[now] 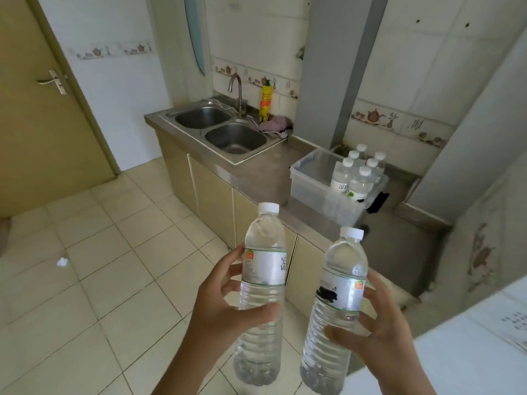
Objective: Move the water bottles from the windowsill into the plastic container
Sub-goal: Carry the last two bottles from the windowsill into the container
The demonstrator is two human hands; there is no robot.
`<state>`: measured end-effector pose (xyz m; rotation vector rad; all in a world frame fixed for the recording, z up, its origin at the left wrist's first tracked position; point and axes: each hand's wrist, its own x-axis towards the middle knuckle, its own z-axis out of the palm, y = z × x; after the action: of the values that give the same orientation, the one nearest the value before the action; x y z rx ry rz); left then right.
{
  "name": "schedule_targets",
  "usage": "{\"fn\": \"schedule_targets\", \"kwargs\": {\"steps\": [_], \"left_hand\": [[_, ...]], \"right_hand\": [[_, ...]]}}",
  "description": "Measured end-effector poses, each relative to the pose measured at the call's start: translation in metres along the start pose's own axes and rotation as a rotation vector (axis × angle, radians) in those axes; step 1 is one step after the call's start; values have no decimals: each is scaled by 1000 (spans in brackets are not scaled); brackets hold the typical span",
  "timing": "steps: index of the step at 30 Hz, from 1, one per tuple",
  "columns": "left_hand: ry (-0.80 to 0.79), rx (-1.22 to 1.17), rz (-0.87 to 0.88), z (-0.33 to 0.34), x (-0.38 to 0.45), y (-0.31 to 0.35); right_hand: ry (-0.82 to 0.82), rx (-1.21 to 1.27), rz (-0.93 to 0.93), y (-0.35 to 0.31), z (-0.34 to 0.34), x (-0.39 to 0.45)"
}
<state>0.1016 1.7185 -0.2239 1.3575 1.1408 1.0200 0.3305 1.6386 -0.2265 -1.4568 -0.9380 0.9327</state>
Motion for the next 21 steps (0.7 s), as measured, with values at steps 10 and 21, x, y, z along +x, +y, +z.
{"fn": "schedule_targets", "kwargs": {"steps": [10,21], "left_hand": [[-143,4,4,51,182,5],[-166,11,-17,120,365,26]], "right_hand": [[149,-27,-9,-3,-11,153],[196,78,-13,-20,-15,331]]}}
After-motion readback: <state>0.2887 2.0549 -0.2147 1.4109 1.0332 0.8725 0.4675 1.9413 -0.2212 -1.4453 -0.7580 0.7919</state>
